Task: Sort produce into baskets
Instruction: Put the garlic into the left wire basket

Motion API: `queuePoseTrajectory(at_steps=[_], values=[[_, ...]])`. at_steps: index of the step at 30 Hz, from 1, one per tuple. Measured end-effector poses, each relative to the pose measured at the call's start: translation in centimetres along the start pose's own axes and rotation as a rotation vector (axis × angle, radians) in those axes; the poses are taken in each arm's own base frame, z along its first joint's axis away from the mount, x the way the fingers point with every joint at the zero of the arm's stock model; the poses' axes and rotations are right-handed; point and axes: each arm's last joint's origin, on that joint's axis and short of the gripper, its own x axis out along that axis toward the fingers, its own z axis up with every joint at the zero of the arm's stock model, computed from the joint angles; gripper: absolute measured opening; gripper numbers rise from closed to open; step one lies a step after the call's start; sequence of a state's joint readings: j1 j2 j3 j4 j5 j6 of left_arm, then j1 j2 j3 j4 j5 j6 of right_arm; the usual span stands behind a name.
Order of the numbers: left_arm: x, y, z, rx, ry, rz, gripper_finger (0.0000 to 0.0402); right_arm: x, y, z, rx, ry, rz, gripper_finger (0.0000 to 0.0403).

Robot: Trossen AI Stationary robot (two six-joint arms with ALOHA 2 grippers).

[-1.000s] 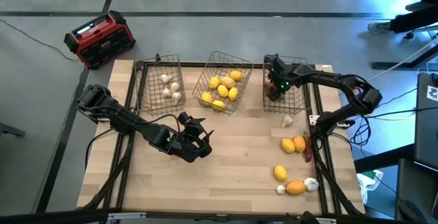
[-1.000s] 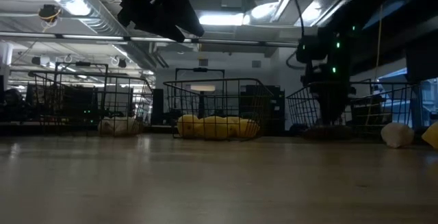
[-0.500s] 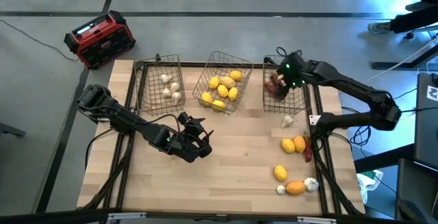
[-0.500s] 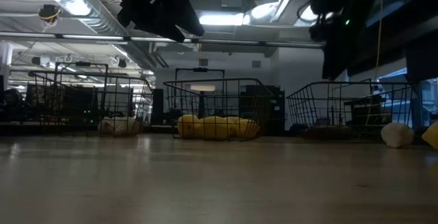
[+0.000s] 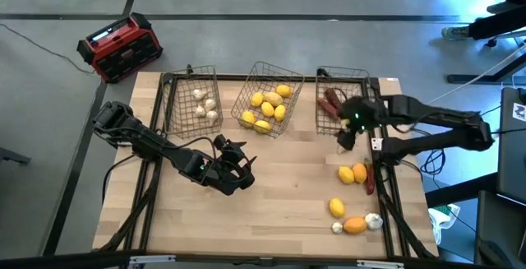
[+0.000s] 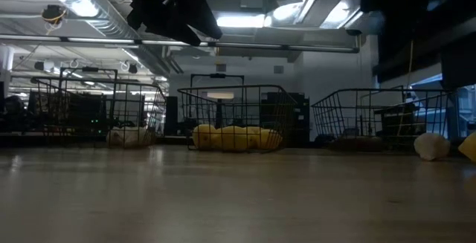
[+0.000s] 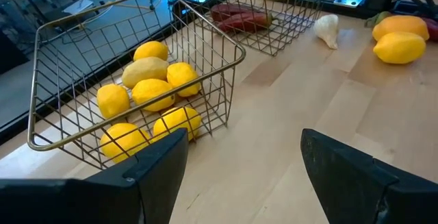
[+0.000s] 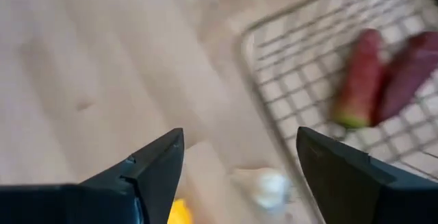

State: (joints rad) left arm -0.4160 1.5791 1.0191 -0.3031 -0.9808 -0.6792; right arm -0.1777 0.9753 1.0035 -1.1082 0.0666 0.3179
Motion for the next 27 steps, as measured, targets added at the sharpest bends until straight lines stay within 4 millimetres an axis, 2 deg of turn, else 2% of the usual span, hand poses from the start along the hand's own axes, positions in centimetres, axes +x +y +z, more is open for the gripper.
queuePoseTrajectory(at_steps=[17, 27], values=[[0.0, 0.0, 0.0, -0.003, 0.0, -0.001, 0.0281, -1.1, 8.8, -3.4, -0.208, -0.015, 0.298, 0.0279], [-0.7, -0.5, -0.3, 0.052, -0.007, -0.029, 0.0281, 0.4, 15.0, -6.1, -0.205, 0.063, 0.409, 0.0279]])
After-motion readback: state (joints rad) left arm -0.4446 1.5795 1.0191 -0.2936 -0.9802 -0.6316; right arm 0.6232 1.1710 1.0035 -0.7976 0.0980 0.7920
